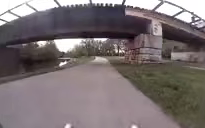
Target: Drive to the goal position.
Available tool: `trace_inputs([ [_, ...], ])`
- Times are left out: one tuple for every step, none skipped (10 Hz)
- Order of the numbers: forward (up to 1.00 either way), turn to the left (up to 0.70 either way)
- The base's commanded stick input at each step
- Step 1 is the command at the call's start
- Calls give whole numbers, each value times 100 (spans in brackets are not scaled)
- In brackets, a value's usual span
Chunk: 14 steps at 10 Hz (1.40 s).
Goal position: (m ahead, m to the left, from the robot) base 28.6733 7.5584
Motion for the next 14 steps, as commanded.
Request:
trace_inputs([
  [100,0],
  [100,0],
  [100,0],
  [100,0],
  [100,0],
  [100,0],
  [100,0],
  [100,0],
  [100,0],
  [0,0],
  [0,0],
  [0,0],
  [0,0],
  [0,0],
])
